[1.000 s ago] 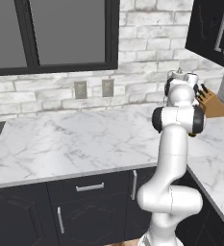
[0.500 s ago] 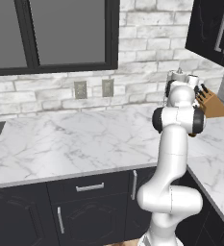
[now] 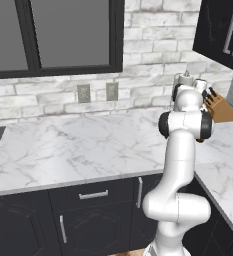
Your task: Place the drinks on the dining counter in a tight cluster.
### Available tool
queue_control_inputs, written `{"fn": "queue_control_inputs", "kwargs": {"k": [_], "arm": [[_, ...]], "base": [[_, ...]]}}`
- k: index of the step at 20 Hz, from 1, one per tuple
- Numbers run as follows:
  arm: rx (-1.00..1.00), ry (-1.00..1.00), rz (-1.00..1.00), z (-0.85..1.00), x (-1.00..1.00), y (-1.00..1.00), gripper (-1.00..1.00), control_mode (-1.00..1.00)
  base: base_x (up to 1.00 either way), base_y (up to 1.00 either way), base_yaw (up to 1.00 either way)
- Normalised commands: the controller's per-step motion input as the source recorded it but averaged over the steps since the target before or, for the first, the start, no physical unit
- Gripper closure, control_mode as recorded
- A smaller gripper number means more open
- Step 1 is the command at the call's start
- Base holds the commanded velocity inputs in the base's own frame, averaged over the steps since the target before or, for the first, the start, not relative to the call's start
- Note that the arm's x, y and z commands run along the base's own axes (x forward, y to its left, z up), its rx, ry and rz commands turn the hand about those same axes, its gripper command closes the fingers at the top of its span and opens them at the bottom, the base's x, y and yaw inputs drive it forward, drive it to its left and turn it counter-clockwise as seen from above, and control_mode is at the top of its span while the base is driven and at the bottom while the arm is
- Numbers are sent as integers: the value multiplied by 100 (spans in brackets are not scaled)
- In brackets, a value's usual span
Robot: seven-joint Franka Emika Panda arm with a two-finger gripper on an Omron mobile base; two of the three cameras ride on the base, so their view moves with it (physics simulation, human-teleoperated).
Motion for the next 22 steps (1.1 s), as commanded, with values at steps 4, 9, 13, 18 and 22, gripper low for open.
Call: {"fn": "queue_control_inputs", "kwargs": {"k": [4,9,13,18,22], "arm": [[0,0,0,-19,3,0,-100,-100],[1,0,0,-18,2,0,-100,-100],[5,0,0,2,0,0,-100,-100],[5,0,0,1,0,0,100,-100],[5,0,0,4,0,0,100,-100]], "base": [[0,0,0],[0,0,0],[0,0,0],[0,0,0],[0,0,0]]}}
